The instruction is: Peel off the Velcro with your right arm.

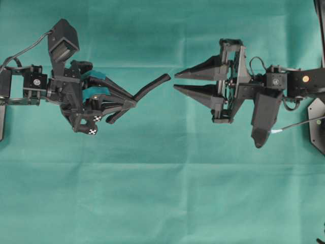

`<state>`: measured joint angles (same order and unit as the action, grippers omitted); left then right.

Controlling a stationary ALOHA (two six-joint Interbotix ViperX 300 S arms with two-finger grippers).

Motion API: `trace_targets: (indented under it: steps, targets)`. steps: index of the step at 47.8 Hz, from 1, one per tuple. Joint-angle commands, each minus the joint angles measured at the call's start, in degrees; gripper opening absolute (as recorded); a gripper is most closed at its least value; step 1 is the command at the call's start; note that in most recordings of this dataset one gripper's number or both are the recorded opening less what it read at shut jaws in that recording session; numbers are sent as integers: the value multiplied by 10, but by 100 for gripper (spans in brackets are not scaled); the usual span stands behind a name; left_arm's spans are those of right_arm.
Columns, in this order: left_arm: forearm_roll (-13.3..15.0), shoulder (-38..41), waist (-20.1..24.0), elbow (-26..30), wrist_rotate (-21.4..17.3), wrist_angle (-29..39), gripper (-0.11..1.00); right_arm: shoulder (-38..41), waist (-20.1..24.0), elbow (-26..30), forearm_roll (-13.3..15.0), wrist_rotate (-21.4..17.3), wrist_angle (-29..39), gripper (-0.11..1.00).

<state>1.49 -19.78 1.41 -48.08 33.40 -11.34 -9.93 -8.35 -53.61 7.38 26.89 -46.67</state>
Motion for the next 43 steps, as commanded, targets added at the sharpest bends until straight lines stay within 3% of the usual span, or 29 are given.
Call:
trace_targets:
  steps: [1,43]
  targets:
    - [0,-4,1,5,-1,-6,10,-6,-2,13,0,1,-4,6]
    - [0,-2,0,5,0,-6,10,14,-1,38,24,3,-6,6]
